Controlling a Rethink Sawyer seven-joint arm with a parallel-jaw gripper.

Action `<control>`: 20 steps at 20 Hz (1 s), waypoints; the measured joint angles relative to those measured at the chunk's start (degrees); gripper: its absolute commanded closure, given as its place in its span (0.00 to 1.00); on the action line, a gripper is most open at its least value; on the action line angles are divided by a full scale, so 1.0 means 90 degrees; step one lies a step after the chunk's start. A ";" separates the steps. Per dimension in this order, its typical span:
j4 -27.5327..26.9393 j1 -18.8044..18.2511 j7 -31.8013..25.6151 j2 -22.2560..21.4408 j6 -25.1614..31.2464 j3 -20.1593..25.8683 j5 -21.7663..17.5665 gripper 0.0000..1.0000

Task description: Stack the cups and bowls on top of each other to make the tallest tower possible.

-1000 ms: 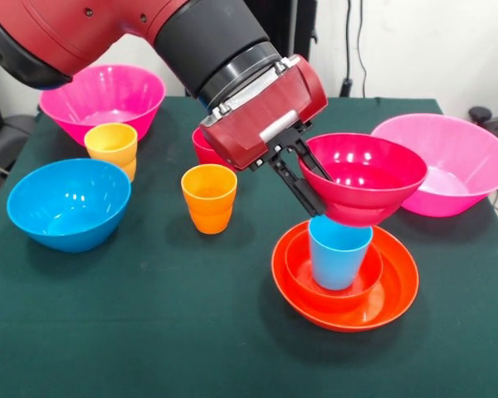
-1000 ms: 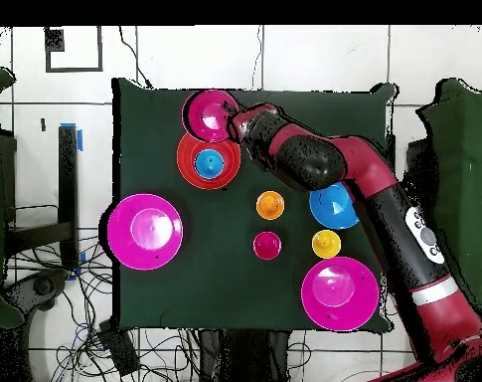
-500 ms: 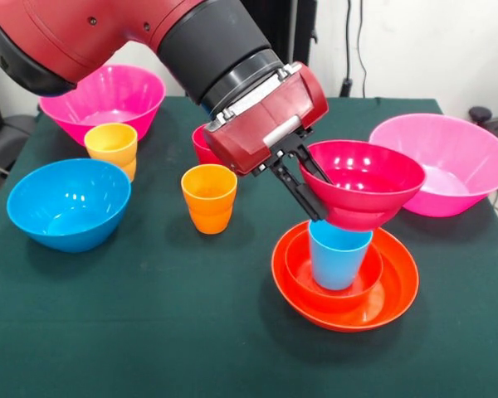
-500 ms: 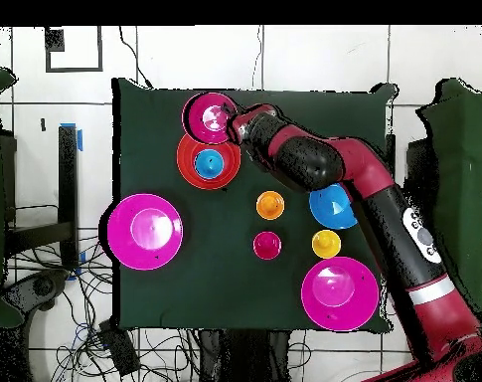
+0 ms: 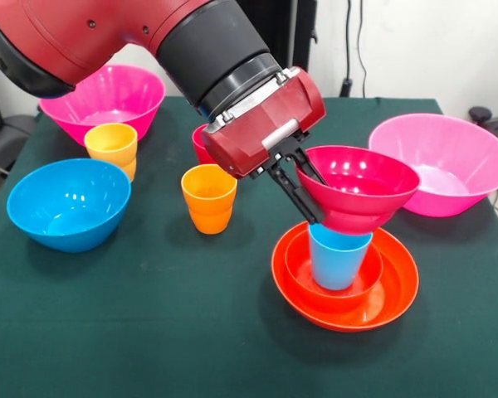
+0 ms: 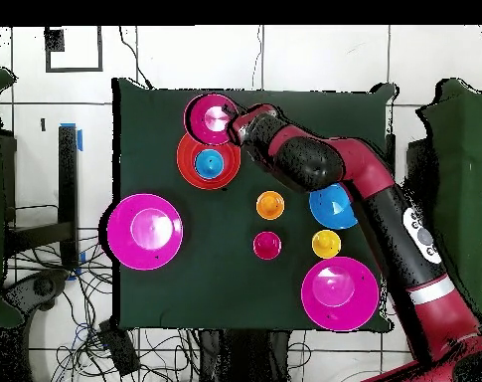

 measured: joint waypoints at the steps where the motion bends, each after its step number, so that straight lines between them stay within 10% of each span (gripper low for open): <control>1: -0.0001 -0.0001 -0.0016 0.0000 0.0012 -0.0001 -0.0003 1.00; 20: -0.0141 -0.0009 -0.0153 0.0001 0.0187 -0.0031 -0.0089 1.00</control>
